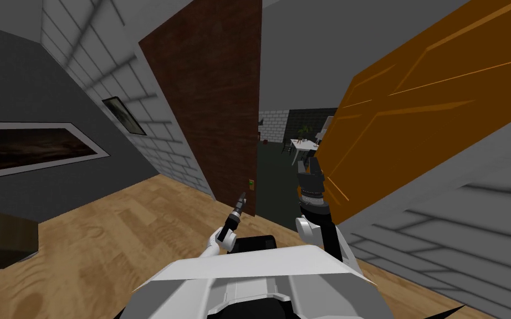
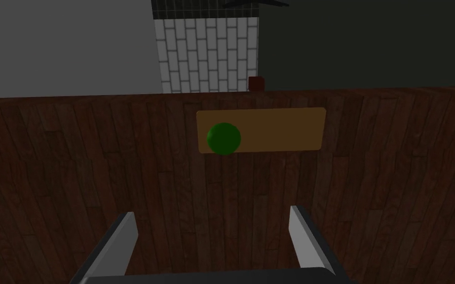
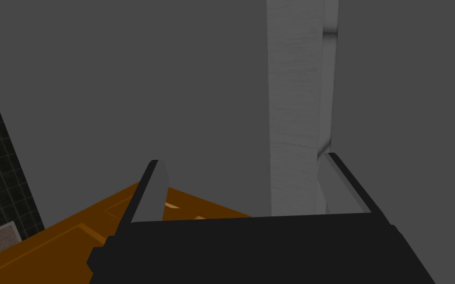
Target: Push the door open
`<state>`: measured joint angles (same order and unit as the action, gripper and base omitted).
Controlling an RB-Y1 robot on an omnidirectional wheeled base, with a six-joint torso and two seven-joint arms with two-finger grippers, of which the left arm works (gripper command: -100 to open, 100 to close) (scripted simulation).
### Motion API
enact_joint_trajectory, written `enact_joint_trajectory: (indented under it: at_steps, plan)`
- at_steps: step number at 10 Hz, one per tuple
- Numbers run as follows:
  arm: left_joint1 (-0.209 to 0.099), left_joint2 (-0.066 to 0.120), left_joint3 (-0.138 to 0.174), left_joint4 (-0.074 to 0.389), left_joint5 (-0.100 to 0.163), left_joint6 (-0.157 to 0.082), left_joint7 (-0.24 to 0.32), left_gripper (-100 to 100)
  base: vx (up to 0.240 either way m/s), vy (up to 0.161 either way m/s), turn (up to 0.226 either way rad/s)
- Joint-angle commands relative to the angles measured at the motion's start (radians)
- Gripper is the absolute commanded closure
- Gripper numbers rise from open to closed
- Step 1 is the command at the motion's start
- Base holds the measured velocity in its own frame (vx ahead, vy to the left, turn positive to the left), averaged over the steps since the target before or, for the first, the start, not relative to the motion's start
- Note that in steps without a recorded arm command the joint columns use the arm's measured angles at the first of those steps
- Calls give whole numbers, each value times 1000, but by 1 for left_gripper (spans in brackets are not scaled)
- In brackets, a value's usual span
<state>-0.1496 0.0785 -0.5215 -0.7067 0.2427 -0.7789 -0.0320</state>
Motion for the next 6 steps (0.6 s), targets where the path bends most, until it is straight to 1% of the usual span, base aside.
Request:
enact_joint_trajectory:
  at_steps: [1, 2, 4, 6]
  plan:
    - [0, 0, 0, 0, 0, 0, 0, -100, 37, 36, -10]
    - [-1, 1, 4, 6, 0, -3, 0, -100, 104, -29, -36]
    - [-2, 1, 9, 10, -1, -5, -1, -100, 143, -75, -25]
    - [-2, -1, 14, 15, -1, -8, -1, -100, 186, -67, -24]
